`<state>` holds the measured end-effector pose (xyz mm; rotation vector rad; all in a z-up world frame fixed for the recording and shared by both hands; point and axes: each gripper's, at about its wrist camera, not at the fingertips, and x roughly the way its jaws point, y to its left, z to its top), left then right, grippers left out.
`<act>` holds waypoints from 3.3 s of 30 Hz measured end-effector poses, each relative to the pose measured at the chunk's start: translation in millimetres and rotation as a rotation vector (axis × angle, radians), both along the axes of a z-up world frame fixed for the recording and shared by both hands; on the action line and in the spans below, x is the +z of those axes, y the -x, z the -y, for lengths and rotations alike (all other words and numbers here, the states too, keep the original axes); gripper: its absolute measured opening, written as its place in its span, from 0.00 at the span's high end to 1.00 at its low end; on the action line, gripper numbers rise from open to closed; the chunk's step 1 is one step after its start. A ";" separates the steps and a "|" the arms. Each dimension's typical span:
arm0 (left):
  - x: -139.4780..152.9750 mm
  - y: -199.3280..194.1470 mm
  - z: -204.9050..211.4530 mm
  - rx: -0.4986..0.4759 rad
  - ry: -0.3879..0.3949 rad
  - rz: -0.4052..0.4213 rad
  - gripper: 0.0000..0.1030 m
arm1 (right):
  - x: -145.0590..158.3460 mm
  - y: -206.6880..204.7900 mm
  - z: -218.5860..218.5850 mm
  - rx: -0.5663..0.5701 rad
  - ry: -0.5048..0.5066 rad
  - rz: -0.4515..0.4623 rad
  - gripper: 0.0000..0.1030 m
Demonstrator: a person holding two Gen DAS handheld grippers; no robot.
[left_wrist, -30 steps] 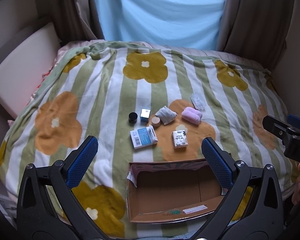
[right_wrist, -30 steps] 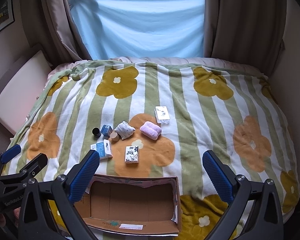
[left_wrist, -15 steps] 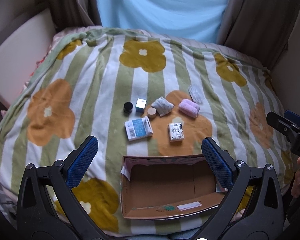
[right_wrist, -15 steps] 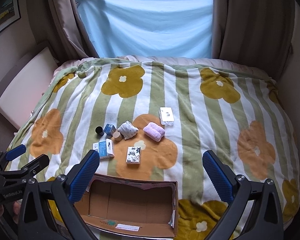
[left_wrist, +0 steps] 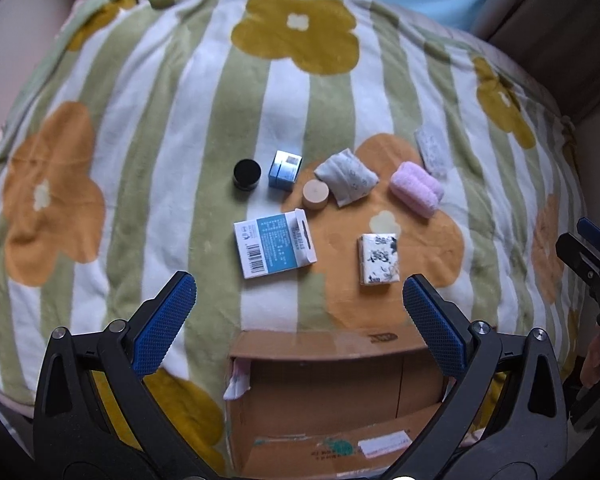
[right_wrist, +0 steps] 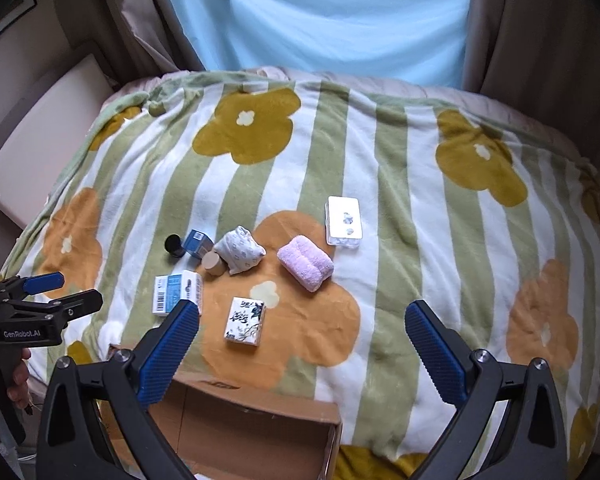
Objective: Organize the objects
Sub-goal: 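Grasp the pink towel with the right tool while the left tool grasps the SUPER DEER box, then carry both items over the cardboard box and open both tools to drop them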
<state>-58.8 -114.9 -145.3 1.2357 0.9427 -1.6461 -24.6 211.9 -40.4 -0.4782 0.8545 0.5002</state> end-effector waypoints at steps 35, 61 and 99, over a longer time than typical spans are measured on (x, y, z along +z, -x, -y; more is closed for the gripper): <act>-202.6 -5.4 63.2 0.607 -0.340 0.120 0.16 | -185.0 -152.8 -39.0 -0.082 0.129 -0.196 0.36; -109.3 -14.4 39.6 0.412 -0.183 0.007 0.17 | -110.8 -112.1 -42.9 -0.171 0.075 -0.168 0.56; -33.7 -10.9 -149.4 0.151 -0.060 -0.062 0.17 | -88.1 119.8 -19.4 -0.370 -0.014 -0.295 0.56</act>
